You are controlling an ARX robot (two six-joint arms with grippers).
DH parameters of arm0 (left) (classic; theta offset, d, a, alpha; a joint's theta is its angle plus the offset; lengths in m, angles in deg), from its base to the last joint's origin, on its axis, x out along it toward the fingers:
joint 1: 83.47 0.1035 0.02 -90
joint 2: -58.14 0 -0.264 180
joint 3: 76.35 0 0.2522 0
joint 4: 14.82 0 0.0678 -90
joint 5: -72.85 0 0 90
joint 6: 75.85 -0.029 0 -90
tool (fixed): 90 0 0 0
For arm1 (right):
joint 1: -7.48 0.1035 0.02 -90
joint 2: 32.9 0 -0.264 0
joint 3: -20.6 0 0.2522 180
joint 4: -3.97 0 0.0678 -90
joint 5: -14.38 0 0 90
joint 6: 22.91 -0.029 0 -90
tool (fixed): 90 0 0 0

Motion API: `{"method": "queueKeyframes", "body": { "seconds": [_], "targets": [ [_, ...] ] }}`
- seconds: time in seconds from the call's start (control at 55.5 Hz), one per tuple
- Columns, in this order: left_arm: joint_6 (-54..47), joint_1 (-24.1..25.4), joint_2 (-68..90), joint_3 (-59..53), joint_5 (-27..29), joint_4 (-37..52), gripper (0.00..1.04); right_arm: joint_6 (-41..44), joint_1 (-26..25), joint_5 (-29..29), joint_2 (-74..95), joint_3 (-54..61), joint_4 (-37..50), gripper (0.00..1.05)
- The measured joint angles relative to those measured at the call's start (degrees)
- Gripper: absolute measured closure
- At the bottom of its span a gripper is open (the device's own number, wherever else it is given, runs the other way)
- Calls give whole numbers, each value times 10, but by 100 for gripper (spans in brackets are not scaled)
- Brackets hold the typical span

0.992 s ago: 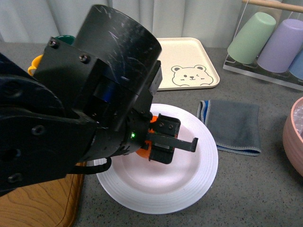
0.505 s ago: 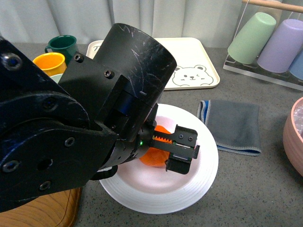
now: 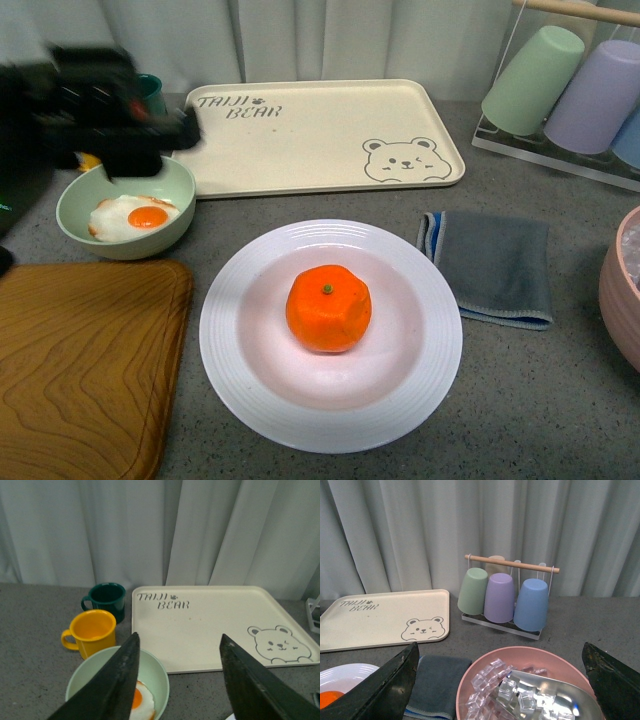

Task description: Place orange and plate with both arms

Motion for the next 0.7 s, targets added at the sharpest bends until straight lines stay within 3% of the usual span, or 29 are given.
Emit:
{"method": "queueKeyframes", "body": {
  "seconds": [0.234,0.27,0.523,0.703],
  "targets": [
    [-12,74,-138,-103,-78,-46,99,0,0,0,0,0,0,9],
    [-12,81,-155,-110,-85,-54,101,0,0,0,0,0,0,9],
    [-16,140,-303,-158,-140,-153,101,0,0,0,0,0,0,9],
    [-16,170,-451,-162,-173,-293,101,0,0,0,0,0,0,9]
  ]
}}
